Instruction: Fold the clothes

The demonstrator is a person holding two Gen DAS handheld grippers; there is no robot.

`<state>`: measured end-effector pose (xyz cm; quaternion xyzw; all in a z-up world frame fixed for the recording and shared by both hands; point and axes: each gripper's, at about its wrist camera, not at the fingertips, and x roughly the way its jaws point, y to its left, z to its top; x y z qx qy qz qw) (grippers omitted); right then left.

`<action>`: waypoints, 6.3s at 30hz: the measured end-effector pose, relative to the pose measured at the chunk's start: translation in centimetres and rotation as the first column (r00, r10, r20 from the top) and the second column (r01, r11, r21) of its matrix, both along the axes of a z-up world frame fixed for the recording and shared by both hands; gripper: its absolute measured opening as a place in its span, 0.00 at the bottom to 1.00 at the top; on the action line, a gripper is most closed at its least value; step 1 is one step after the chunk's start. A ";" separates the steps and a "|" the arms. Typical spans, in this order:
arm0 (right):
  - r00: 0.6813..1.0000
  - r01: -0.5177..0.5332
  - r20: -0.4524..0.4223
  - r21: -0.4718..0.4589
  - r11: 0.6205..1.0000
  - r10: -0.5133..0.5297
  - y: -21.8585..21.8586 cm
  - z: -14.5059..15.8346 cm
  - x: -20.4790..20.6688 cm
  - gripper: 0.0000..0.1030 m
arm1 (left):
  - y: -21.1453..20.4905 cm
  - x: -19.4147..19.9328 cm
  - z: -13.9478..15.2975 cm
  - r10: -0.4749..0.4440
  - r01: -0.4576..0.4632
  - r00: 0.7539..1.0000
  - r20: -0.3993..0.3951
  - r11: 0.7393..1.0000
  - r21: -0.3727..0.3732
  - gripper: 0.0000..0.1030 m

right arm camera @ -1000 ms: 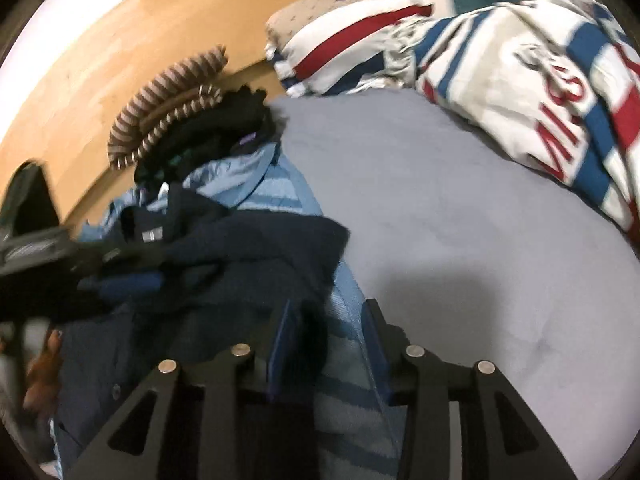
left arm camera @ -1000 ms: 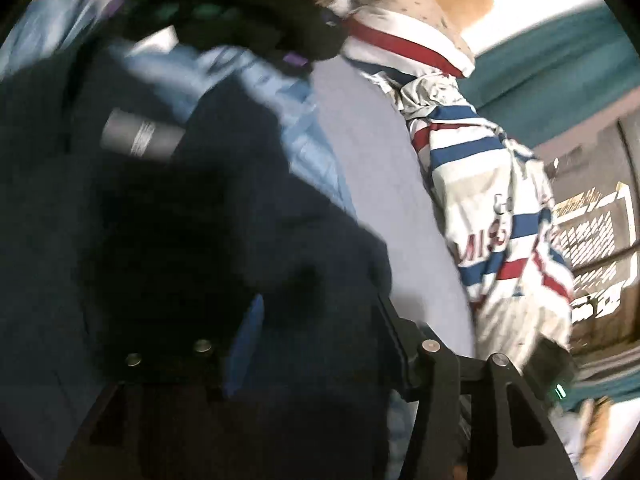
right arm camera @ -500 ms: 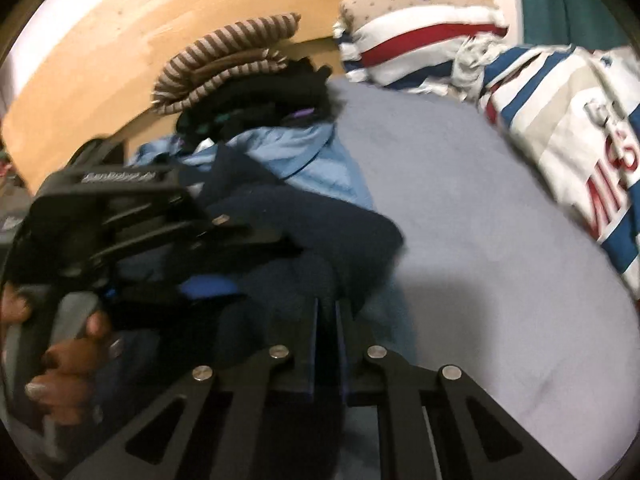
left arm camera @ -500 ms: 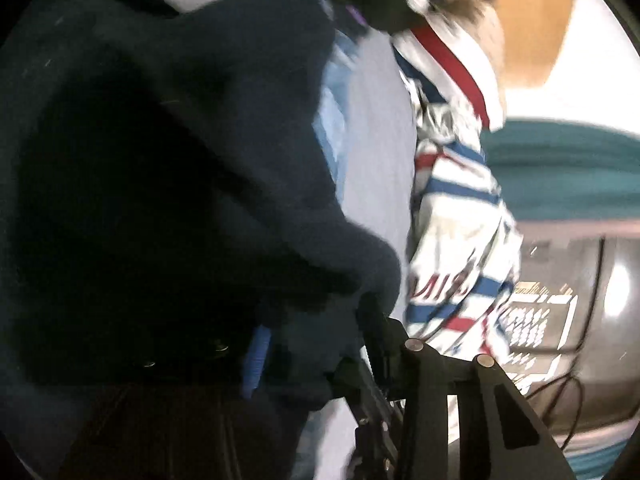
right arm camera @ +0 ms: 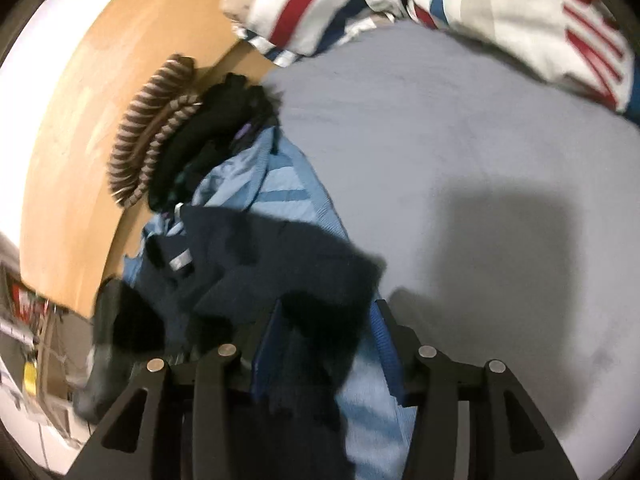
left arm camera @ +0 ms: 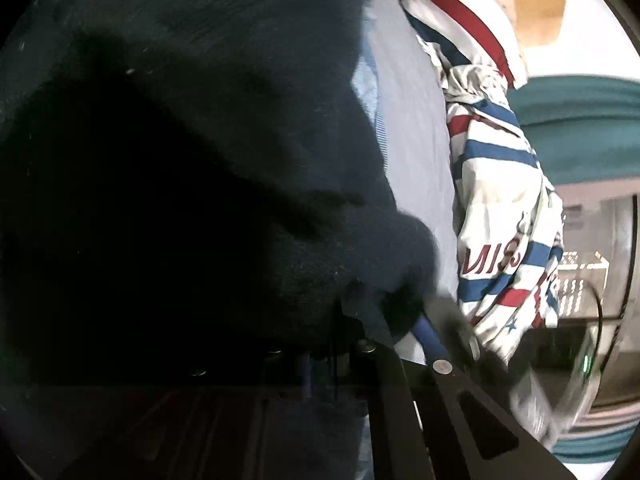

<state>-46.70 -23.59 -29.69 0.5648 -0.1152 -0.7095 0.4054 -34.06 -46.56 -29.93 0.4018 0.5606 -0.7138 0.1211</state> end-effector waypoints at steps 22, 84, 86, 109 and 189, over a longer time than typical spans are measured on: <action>0.959 -0.035 -0.273 0.137 0.990 0.071 -0.8 4.1 4.5 0.47 | -3.9 12.4 3.1 0.282 -0.284 0.922 -0.265 0.958 0.029 0.57; 0.995 0.034 -0.097 0.092 0.995 -0.025 -1.7 3.6 5.0 0.63 | -2.0 16.1 9.4 0.252 -0.229 0.968 0.008 0.892 -0.389 0.37; 0.994 0.010 -0.112 0.127 0.992 0.004 -4.1 2.6 4.1 0.61 | -1.1 13.4 8.2 0.163 -0.142 0.986 0.030 0.926 -0.349 0.34; 0.852 -0.070 -0.434 0.461 0.884 0.294 -0.6 0.7 11.5 0.50 | 1.5 13.8 5.6 0.139 -0.145 0.989 -0.044 0.967 -0.209 0.58; 0.967 0.146 -0.246 0.294 0.945 -0.073 -7.9 -1.3 -1.7 0.14 | -8.1 2.4 3.7 0.070 0.001 0.984 0.167 0.921 -0.390 0.09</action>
